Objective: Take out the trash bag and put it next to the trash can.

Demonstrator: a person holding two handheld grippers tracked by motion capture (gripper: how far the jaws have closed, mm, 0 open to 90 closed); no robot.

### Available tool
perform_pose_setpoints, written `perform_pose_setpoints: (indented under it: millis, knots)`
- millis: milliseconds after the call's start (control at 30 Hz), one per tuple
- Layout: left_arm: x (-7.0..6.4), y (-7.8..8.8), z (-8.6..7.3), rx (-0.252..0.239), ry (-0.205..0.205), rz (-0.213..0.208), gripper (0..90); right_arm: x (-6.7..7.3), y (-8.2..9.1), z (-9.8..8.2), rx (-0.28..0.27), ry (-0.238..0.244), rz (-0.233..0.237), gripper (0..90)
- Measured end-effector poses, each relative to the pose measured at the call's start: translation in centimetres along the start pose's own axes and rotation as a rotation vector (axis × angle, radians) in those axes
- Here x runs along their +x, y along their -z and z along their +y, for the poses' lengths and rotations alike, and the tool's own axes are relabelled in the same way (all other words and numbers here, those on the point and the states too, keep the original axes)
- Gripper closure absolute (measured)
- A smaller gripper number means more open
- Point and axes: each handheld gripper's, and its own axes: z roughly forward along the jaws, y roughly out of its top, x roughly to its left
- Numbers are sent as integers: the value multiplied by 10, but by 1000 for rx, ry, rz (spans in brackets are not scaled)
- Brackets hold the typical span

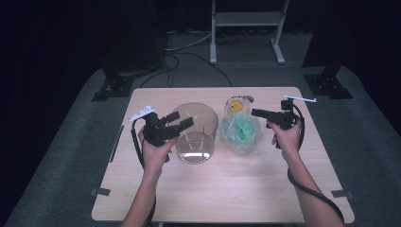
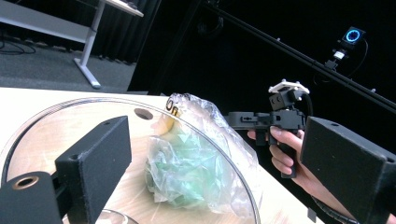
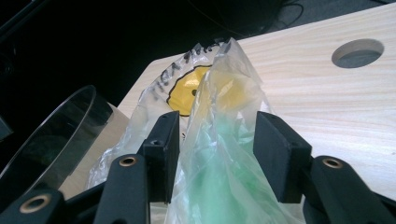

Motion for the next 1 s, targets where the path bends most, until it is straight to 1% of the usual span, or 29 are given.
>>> perform_pose_setpoints:
  millis: [233, 300, 333, 500, 667, 900, 1000]
  knots:
    - [1, 0, -1, 4, -1, 4, 78, -9, 21, -3, -38, 10, 14, 481]
    - [1, 0, -1, 5, 0, 5, 78, -9, 23, -3, -43, 11, 14, 481]
    - [0, -1, -1, 5, 1, 6, 77, -12, 29, -5, -50, 13, 11, 481]
    - [0, -2, -2, 10, 0, 7, 77, -18, 38, -10, -62, 12, 7, 473]
    - [1, -2, -2, 11, 0, 8, 78, -21, 47, -17, -77, 26, 4, 456]
    - [0, -1, -1, 9, -3, 10, 77, -26, 56, -26, -76, 48, -22, 444]
    - [1, -1, -2, 9, 0, 11, 78, -26, 58, -30, -75, 65, -38, 429]
